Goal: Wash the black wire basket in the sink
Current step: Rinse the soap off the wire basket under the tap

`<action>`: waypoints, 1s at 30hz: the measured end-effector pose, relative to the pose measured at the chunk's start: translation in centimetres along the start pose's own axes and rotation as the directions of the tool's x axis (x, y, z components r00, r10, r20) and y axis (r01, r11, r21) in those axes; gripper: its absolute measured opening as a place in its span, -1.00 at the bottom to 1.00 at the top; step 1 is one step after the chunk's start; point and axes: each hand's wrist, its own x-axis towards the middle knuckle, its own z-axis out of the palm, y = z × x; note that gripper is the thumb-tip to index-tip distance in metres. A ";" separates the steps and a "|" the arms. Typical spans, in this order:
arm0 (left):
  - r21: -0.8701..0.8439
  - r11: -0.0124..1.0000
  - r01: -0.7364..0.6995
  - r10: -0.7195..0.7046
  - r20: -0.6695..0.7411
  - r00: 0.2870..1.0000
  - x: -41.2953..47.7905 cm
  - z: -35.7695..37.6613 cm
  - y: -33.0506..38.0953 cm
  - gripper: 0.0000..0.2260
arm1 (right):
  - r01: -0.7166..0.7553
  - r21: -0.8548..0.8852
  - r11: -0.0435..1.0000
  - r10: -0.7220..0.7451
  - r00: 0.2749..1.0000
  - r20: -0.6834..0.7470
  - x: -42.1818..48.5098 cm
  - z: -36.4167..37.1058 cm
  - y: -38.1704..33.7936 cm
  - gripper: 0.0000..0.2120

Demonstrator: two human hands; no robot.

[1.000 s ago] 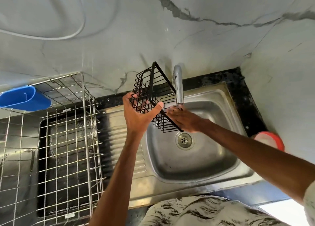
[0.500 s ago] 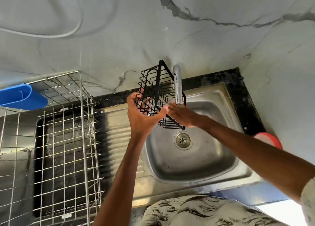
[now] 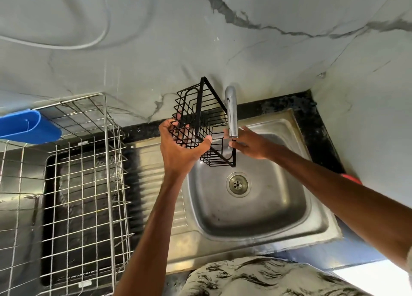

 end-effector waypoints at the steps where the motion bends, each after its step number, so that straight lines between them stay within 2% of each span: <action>1: 0.000 1.000 -0.003 0.003 -0.007 1.000 0.1 -0.1 0.1 -0.24 | 0.014 -0.132 0.991 -0.007 0.999 0.050 0.6 0.3 0.3 -0.59; 3: 0.003 1.000 -0.009 0.009 -0.024 1.000 0.2 -0.2 0.2 -0.25 | 0.056 -0.309 0.949 -0.010 0.989 0.150 0.7 1.4 0.8 -0.38; 5: 0.005 1.000 -0.005 0.005 -0.048 0.999 0.1 -0.3 0.2 -0.26 | 0.088 -0.291 0.953 -0.047 0.988 0.146 -0.4 3.3 1.5 -0.24; 8: 0.000 1.000 0.012 -0.012 -0.070 0.997 0.0 -0.8 0.0 -0.24 | 0.083 -0.062 0.995 -0.076 0.991 0.112 -3.3 5.6 0.5 -0.30; 11: -0.003 1.000 0.031 -0.031 -0.066 0.997 -0.3 -0.8 -0.4 -0.25 | -0.027 0.216 0.976 -0.001 0.992 0.129 -5.8 6.2 -1.0 -0.34; 16: -0.012 0.999 0.050 -0.051 -0.060 0.997 -1.4 0.0 -0.9 -0.26 | -0.171 0.411 0.895 0.192 0.981 -0.008 -6.1 6.1 -0.4 -0.38; 20: -0.033 0.999 0.043 -0.045 -0.048 0.998 -1.9 0.2 -0.6 -0.27 | -0.102 0.546 0.831 0.200 0.972 -0.122 -5.7 5.9 -3.0 -0.26; 24: -0.037 0.999 0.023 -0.024 -0.029 0.999 -2.1 -0.1 -0.5 -0.29 | -0.097 0.658 0.746 0.186 0.980 -0.066 -5.2 6.8 -3.8 -0.39; 26: -0.041 0.999 0.022 -0.022 -0.019 1.000 -2.1 -0.2 -0.5 -0.28 | -0.103 0.653 0.751 0.174 0.984 -0.044 -5.4 7.0 -2.8 -0.50; 28: -0.051 0.998 0.047 -0.047 -0.010 0.999 -2.4 0.0 -0.5 -0.25 | -0.100 0.652 0.752 0.183 0.981 -0.060 -5.7 6.3 -2.1 -0.58; 30: -0.070 0.994 0.085 -0.086 -0.013 0.996 -2.5 0.3 -0.7 -0.22 | -0.106 0.710 0.696 0.204 0.977 -0.054 -5.7 5.0 -1.8 -0.60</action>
